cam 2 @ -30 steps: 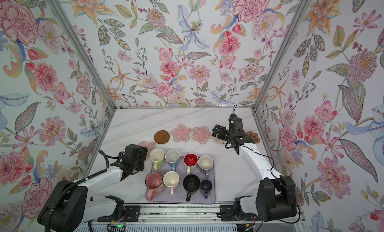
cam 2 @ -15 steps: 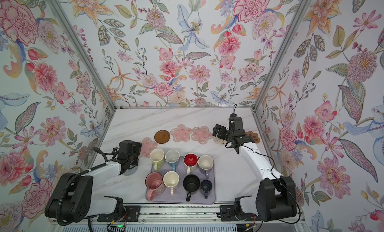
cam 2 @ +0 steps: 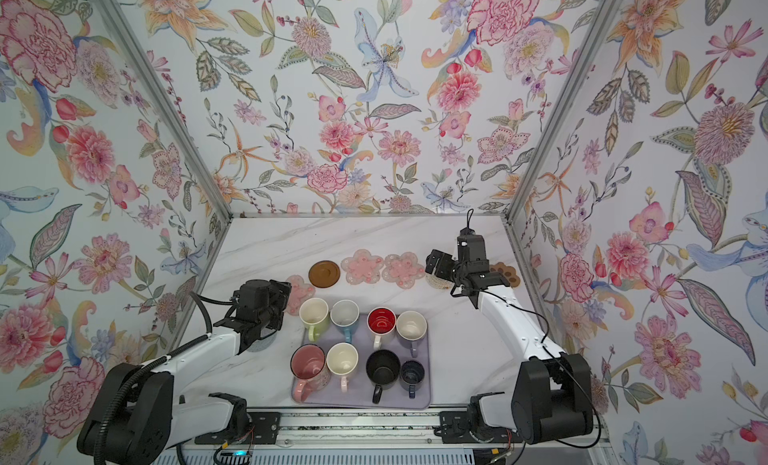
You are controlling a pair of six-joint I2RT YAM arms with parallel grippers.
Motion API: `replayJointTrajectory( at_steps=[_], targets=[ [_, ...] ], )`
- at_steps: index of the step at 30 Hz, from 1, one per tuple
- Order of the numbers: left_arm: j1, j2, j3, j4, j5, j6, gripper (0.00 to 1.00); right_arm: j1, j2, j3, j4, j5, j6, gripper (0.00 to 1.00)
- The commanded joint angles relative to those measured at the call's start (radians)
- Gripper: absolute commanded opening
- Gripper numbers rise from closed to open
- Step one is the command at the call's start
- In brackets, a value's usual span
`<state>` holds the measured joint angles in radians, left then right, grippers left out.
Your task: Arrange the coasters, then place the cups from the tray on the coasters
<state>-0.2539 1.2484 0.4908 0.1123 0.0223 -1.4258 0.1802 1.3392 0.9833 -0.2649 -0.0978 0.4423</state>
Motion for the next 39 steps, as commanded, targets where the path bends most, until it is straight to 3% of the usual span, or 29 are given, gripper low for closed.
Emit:
replayJointTrajectory(
  at_steps=[1,17,31,39],
  targets=[
    [-0.014,0.028,0.006,-0.029,0.01,-0.022,0.99,0.004,-0.008,0.005,0.009,-0.002,-0.008,0.99],
    [-0.005,0.189,0.058,0.067,0.005,-0.017,0.99,0.002,-0.033,0.003,-0.011,0.014,-0.012,0.99],
    [0.145,0.27,0.072,0.22,0.015,0.068,0.99,0.006,-0.05,0.034,-0.089,0.047,0.0,0.99],
    [0.195,0.432,0.153,0.374,0.12,0.117,0.99,0.017,-0.066,0.04,-0.122,0.075,0.022,0.99]
  ],
)
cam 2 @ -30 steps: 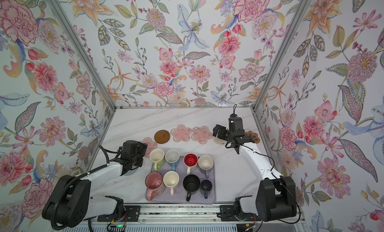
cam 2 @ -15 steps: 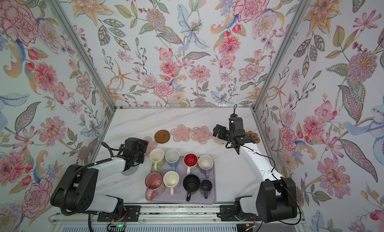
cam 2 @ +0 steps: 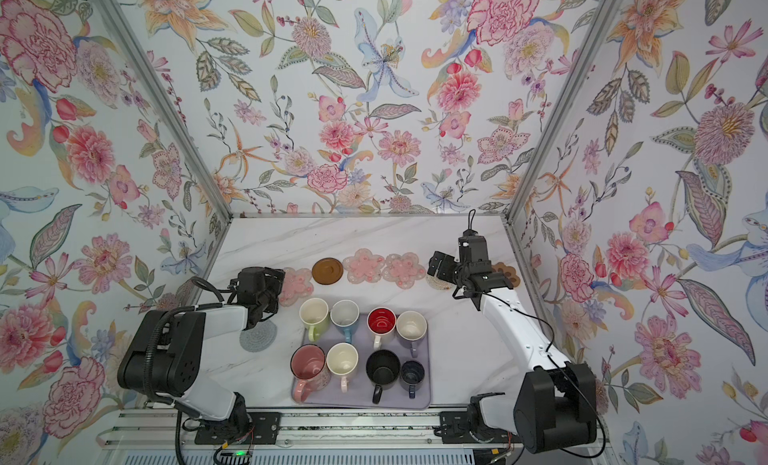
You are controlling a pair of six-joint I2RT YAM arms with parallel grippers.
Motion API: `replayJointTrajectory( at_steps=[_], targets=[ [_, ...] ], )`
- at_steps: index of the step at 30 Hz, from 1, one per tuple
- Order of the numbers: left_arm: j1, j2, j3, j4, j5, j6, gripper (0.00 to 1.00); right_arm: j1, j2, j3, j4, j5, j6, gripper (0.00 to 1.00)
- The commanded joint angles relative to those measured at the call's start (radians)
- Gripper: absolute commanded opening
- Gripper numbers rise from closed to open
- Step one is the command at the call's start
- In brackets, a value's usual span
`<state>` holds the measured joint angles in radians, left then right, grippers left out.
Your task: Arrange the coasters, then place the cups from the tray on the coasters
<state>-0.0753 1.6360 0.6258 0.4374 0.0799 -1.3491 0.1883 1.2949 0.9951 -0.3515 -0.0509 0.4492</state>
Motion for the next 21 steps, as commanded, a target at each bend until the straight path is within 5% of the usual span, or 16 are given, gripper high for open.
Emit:
replayJointTrajectory(
  at_steps=[1,13,21],
  targets=[
    [0.024,0.047,0.022,0.058,0.073,0.045,0.99,0.01,-0.023,0.029,-0.038,0.03,0.016,0.99],
    [0.046,-0.203,0.021,-0.199,0.077,0.211,0.99,0.019,0.004,0.048,-0.03,0.029,-0.004,0.99],
    [-0.04,-0.337,0.034,-0.369,0.069,0.263,0.99,0.017,0.016,0.059,-0.02,0.022,-0.032,0.99]
  ],
)
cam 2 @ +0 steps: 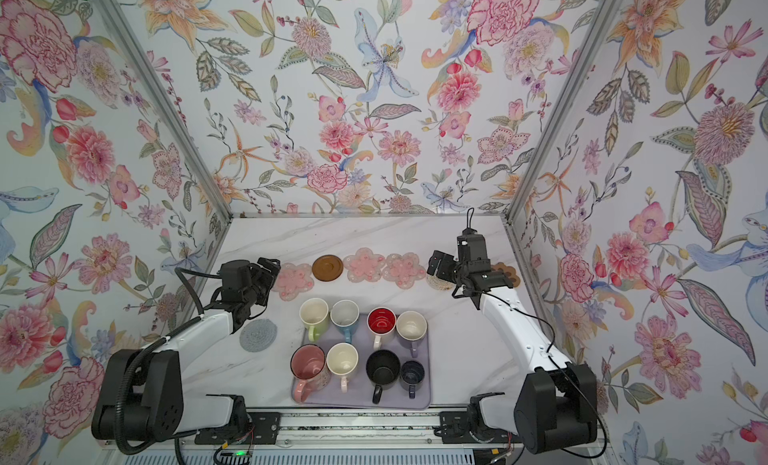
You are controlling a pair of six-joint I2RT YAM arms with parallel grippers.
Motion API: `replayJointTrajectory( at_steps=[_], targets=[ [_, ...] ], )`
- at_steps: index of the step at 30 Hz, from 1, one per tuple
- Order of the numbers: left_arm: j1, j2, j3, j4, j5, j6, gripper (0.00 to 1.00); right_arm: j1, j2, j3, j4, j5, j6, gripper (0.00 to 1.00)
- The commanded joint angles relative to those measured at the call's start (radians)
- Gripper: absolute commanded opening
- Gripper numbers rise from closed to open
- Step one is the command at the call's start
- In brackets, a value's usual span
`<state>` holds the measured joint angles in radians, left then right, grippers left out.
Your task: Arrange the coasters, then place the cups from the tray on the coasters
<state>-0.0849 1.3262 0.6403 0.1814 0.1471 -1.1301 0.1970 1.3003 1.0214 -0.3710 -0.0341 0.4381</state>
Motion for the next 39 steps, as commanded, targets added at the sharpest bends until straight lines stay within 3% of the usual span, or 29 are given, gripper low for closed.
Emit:
replayJointTrajectory(
  at_steps=[1,10,25,39],
  targets=[
    [-0.042,-0.034,0.022,-0.13,0.0,0.044,0.99,0.008,0.009,0.031,0.003,0.003,-0.022,0.99],
    [-0.13,-0.002,0.007,-0.168,0.002,0.017,0.99,0.007,0.023,0.012,0.028,-0.025,-0.022,0.99],
    [-0.157,0.156,-0.003,-0.03,0.028,-0.035,0.99,0.002,0.019,0.0,0.04,-0.03,-0.019,0.99],
    [-0.159,0.272,0.007,0.065,-0.019,-0.065,0.99,0.001,0.017,0.002,0.039,-0.027,-0.006,0.99]
  ],
)
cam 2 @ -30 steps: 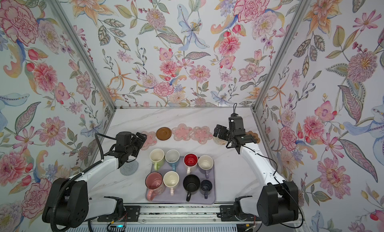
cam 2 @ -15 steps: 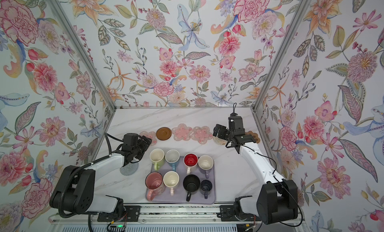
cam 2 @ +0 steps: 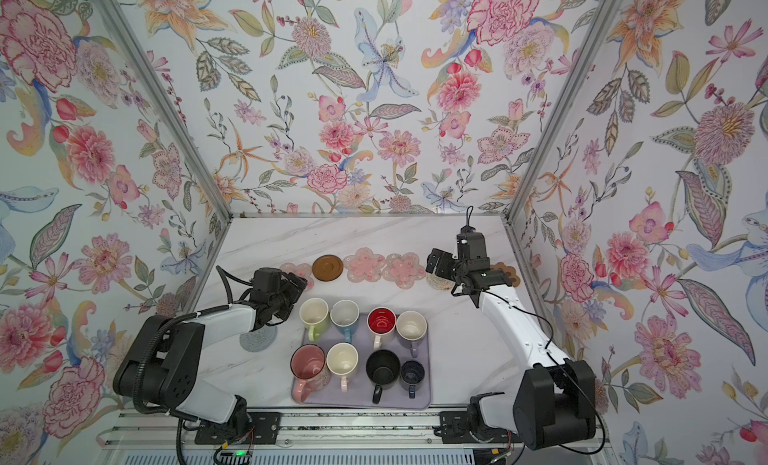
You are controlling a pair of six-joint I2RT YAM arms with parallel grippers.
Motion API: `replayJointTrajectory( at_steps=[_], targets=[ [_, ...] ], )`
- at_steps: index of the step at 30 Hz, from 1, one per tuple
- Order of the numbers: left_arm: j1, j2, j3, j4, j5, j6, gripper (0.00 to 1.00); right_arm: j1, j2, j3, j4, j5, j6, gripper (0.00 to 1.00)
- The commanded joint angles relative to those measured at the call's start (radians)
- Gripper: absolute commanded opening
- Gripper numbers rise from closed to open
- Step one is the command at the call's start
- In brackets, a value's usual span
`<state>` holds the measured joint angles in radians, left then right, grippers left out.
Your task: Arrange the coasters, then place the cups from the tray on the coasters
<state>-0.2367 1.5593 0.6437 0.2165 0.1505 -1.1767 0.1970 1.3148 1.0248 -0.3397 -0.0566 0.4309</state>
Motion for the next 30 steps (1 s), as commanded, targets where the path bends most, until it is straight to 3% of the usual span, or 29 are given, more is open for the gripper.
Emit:
replayJointTrajectory(
  at_steps=[1,7,21,30],
  targets=[
    [-0.008,0.045,0.002,0.041,-0.028,-0.026,0.99,0.001,0.003,0.001,0.005,-0.004,0.002,0.99],
    [0.003,0.061,-0.008,0.073,-0.081,-0.038,0.99,0.001,-0.003,0.012,-0.004,-0.003,0.005,0.99],
    [0.11,0.123,0.03,0.145,-0.04,0.016,0.99,0.005,-0.032,0.031,-0.053,0.024,0.014,0.99],
    [0.117,0.207,0.097,0.177,0.003,0.06,0.99,0.013,-0.028,0.041,-0.064,0.033,0.023,0.99]
  ],
)
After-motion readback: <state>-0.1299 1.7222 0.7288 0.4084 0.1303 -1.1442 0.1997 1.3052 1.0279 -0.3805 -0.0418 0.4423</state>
